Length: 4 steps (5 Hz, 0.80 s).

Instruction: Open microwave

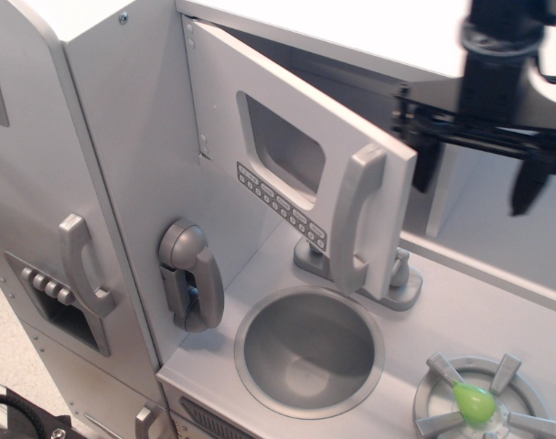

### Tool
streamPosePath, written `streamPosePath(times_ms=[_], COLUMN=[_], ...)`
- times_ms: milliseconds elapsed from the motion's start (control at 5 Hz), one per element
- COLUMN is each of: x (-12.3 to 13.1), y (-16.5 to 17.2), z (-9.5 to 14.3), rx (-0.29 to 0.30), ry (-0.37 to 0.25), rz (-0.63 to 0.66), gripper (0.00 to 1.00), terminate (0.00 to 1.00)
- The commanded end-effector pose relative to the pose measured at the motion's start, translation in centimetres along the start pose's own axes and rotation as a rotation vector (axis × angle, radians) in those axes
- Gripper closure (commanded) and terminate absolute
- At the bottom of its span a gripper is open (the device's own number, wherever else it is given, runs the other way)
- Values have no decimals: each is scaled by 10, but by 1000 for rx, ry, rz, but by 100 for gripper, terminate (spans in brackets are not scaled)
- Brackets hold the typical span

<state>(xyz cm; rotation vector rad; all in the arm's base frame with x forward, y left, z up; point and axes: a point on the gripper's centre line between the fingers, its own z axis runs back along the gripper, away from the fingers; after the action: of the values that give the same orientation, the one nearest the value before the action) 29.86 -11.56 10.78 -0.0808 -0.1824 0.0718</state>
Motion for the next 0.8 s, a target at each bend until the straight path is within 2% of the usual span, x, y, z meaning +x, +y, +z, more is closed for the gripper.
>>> streamPosePath(times_ms=[0, 200, 400, 600], x=[-24, -53, -74, -79], y=[49, 85, 106, 122], z=[33, 33, 39, 52], rx=[-18, -22, -42, -31], ry=[-30, -10, 22, 35], rz=[-22, -51, -81, -85], gripper=[0, 0, 0, 0], terminate=[0, 0, 0, 0])
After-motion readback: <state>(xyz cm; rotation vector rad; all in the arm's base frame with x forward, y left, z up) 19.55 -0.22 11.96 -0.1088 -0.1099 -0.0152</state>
